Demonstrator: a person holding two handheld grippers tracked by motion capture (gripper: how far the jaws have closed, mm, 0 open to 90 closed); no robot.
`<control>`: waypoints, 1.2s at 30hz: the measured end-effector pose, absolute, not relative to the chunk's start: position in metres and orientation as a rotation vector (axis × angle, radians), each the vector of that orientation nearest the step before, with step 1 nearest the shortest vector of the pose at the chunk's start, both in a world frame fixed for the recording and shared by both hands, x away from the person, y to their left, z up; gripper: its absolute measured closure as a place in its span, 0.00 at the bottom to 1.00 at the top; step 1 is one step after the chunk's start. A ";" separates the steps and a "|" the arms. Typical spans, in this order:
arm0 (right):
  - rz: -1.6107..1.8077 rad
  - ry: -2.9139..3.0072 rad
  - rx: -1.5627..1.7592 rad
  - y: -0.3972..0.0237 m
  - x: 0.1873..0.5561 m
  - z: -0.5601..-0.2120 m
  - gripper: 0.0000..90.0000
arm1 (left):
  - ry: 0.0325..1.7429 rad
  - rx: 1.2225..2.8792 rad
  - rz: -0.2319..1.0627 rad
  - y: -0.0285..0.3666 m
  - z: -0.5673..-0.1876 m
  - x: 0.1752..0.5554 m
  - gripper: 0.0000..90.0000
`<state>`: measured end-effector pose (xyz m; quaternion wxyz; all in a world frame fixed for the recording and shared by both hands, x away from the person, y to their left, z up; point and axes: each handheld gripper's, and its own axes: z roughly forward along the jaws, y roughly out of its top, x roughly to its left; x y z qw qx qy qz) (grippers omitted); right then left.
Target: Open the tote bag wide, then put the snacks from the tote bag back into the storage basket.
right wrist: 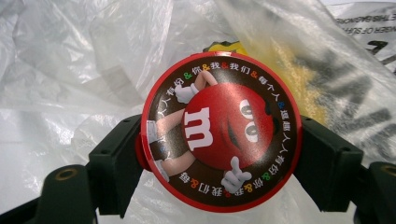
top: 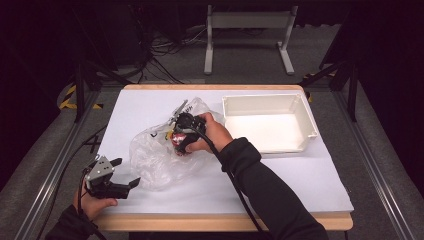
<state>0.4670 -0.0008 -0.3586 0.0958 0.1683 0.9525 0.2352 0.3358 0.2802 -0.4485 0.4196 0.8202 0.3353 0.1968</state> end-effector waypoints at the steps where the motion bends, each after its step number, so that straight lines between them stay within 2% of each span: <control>1: 0.701 2.835 0.497 -0.002 0.467 -0.358 0.26 | 0.844 2.059 0.502 0.279 -0.449 0.336 0.06; 15: 0.729 2.822 0.452 0.002 0.459 -0.348 0.26 | 0.840 2.070 0.490 0.275 -0.454 0.344 0.07; 36: 0.761 2.789 0.445 -0.013 0.449 -0.327 0.26 | 0.842 2.075 0.474 0.276 -0.455 0.346 0.07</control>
